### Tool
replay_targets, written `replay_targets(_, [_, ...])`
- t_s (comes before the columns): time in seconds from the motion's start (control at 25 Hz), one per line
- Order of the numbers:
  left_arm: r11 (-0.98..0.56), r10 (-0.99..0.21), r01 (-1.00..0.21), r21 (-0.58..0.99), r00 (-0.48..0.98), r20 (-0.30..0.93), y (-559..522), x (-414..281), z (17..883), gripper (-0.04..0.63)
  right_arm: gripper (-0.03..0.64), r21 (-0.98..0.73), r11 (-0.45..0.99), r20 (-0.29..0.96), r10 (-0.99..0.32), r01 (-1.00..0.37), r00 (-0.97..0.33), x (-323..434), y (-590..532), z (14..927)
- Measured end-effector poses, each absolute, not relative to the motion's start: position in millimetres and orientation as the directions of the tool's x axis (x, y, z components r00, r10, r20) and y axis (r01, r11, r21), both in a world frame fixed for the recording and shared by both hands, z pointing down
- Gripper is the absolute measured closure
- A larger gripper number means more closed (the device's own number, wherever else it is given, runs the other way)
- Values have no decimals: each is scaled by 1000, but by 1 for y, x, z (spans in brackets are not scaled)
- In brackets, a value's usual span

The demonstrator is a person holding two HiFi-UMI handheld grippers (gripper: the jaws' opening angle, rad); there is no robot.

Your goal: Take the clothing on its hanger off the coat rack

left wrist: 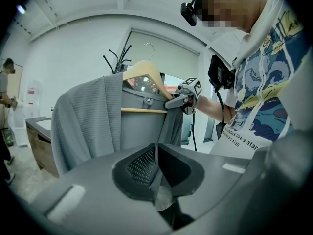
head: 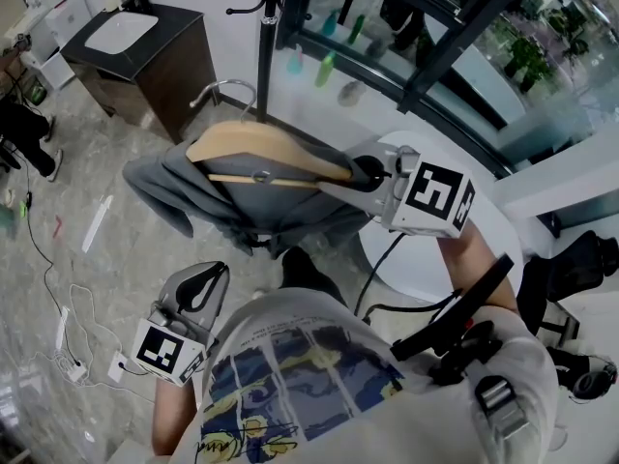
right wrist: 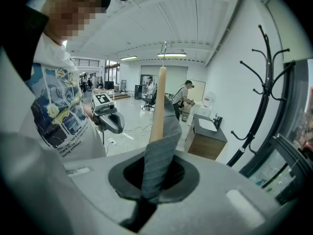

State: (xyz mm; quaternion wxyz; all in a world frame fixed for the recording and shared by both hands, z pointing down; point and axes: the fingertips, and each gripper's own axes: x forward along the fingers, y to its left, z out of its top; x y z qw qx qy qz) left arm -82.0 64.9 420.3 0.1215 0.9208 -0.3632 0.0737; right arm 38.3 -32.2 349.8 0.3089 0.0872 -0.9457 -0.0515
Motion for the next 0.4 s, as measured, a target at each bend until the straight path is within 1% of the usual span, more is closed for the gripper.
replay_targets(0.4, [-710, -643, -680, 180, 731, 226, 59, -80, 422, 572, 606, 144, 980, 575, -197, -138, -794, 40, -41, 352])
